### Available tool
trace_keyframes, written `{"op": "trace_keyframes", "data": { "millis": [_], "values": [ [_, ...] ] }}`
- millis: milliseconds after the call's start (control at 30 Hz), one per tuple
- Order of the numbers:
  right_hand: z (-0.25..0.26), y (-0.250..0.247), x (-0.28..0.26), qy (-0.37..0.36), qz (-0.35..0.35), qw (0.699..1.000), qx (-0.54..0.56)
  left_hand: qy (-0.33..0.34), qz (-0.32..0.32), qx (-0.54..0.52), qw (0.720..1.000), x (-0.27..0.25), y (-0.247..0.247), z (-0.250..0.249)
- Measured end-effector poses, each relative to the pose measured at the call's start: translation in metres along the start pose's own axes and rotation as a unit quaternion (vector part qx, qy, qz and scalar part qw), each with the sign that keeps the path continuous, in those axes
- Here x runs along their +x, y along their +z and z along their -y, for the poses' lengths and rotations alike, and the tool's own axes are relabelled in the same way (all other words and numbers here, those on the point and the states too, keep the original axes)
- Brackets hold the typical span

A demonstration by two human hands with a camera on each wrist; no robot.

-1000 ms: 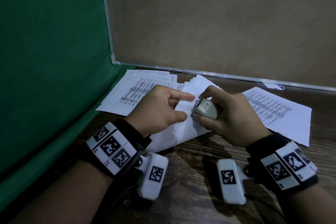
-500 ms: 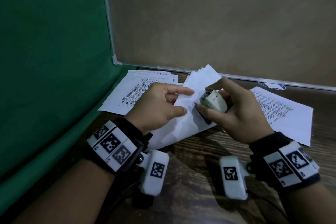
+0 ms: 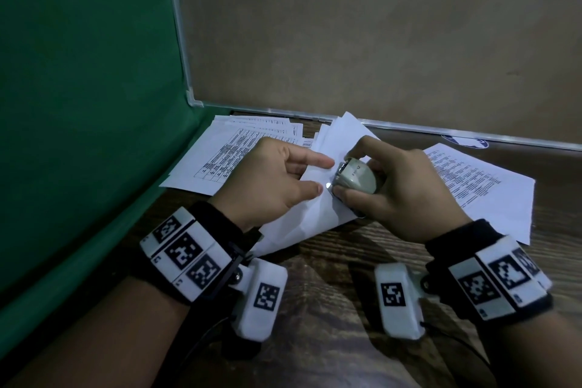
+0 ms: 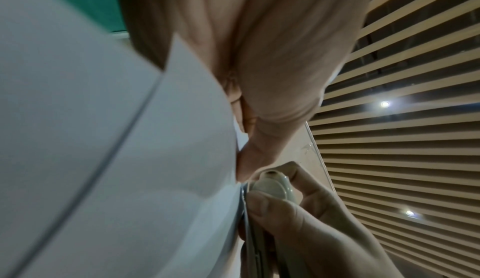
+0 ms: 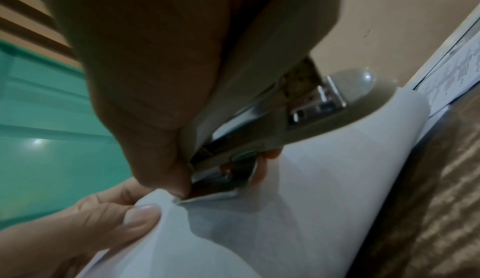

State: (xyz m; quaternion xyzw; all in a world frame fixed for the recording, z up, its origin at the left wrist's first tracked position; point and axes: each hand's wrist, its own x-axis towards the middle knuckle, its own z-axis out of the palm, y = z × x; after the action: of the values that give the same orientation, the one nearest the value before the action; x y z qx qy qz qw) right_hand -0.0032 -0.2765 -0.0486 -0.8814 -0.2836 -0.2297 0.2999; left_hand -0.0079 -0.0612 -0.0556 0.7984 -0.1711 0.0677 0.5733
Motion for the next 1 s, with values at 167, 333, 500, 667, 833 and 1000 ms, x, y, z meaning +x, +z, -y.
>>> {"op": "trace_keyframes", "data": {
  "millis": [167, 333, 500, 667, 833, 1000],
  "values": [
    [0.006, 0.002, -0.002, -0.006, -0.026, 0.997, 0.072, -0.017, 0.036, -0.006, 0.999, -0.001, 0.001, -0.003],
    [0.004, -0.003, -0.001, 0.019, -0.057, 0.984, 0.168, -0.021, -0.005, -0.018, 1.0, 0.002, -0.01, 0.0],
    [0.001, -0.003, -0.001, 0.006, -0.057, 0.996, 0.069, -0.018, -0.018, -0.022, 0.999, 0.005, -0.011, 0.005],
    [0.001, -0.003, 0.0, -0.02, -0.043, 0.999, 0.007, -0.033, -0.001, -0.052, 0.998, 0.003, -0.002, 0.0],
    [0.005, -0.002, 0.0, -0.045, -0.043, 0.998, -0.012, -0.04, -0.008, -0.059, 0.997, 0.003, 0.002, 0.002],
    [0.013, -0.002, 0.0, -0.07, -0.04, 0.996, 0.032, -0.055, -0.024, -0.051, 0.997, 0.005, 0.001, 0.002]
  ]
}}
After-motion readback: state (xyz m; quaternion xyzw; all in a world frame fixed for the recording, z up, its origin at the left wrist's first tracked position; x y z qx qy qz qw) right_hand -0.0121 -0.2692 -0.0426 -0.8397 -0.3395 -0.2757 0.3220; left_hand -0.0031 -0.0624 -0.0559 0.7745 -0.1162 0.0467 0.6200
